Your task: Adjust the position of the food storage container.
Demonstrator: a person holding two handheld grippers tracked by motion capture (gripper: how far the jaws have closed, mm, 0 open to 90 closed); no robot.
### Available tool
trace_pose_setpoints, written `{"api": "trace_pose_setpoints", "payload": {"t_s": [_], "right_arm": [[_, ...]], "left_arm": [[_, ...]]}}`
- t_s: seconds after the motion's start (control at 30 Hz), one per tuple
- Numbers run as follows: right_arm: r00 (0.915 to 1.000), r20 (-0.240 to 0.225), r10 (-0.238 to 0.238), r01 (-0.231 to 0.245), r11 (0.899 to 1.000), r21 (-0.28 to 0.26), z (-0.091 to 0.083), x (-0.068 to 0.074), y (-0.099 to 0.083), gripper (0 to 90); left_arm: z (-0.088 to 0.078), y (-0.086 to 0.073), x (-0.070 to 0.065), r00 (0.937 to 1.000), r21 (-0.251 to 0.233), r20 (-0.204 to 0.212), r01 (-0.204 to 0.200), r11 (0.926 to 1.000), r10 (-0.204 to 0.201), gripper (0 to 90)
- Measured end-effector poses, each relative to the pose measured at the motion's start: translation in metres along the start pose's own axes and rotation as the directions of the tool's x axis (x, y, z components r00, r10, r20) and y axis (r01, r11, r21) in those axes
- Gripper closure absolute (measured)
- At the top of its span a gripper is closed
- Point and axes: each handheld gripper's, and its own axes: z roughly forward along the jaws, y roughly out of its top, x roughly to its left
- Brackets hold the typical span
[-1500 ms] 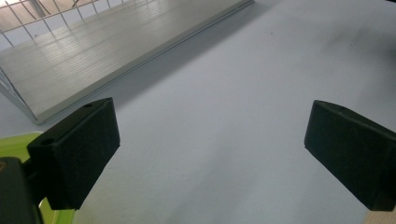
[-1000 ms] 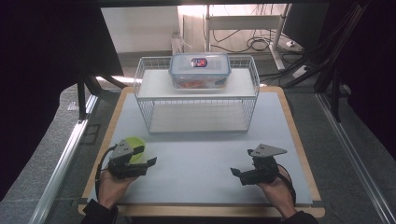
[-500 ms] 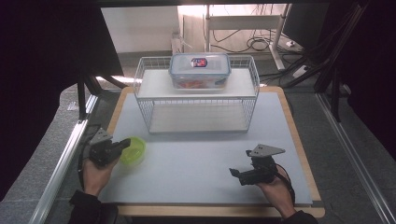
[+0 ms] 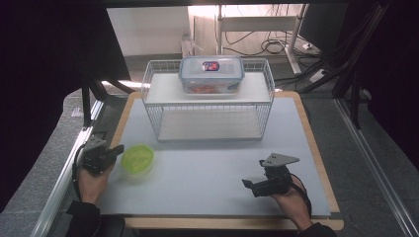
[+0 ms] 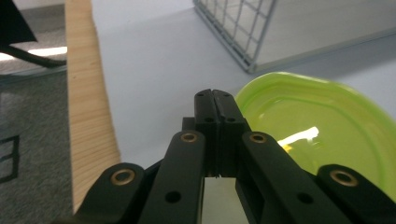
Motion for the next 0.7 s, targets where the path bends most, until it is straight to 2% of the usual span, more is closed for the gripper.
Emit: {"api": "trace_pose_setpoints", "payload": {"t_s": [0.23,0.37,0.5,0.7], "right_arm": [[1.0,-0.002,0.0,0.0,1.0,0.008,0.001,0.0,0.0,5.4],[1.0,-0.004,-0.002,0.002,1.0,0.012,0.001,0.0,-0.001,5.4],[1.0,-0.006,-0.002,0.002,1.0,0.018,0.002,0.001,-0.001,5.4],[1.0,-0.008,-0.001,0.001,1.0,0.024,0.003,0.001,-0.001,5.5]], "left_arm": [[0.008,-0.002,-0.005,0.9997,0.048,-0.013,-0.019,0.9987,0.02,89.9],[0.008,-0.001,-0.008,0.9998,0.047,-0.006,-0.017,0.9988,0.018,90.0],[0.011,0.0,-0.014,0.9997,0.054,0.014,-0.022,0.9983,0.021,90.0],[0.017,0.004,-0.03,0.998,0.061,0.052,-0.039,0.9974,0.036,90.0]]}}
